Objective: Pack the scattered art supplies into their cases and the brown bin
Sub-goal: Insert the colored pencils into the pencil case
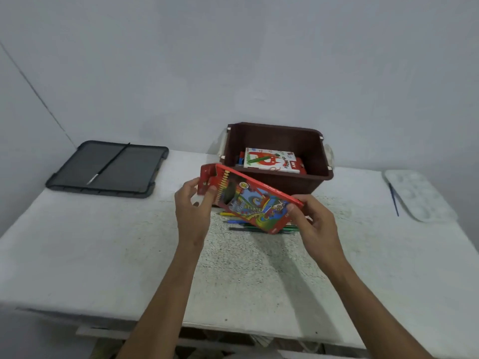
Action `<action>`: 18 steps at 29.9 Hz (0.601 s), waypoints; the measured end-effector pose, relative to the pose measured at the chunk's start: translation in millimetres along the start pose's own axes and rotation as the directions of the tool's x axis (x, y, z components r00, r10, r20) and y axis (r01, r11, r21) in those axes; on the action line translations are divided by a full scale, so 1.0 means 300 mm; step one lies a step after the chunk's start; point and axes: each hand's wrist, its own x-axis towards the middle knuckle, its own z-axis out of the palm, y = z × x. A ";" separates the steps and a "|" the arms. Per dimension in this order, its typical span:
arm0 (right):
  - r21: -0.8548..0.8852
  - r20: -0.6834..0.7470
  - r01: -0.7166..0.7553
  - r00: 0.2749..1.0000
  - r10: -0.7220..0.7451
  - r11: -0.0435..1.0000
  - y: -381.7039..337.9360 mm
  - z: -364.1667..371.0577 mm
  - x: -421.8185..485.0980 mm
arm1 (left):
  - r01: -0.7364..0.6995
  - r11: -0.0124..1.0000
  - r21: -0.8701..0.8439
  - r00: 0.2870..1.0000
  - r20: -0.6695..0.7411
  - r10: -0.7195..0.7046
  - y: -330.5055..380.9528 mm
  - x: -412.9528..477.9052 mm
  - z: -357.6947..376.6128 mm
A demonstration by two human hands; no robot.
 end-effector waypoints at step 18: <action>0.205 0.021 -0.616 0.779 0.626 0.760 0.260 -0.205 -0.059 | 0.358 0.923 0.139 0.814 0.439 -0.381 -0.116 -0.214 0.044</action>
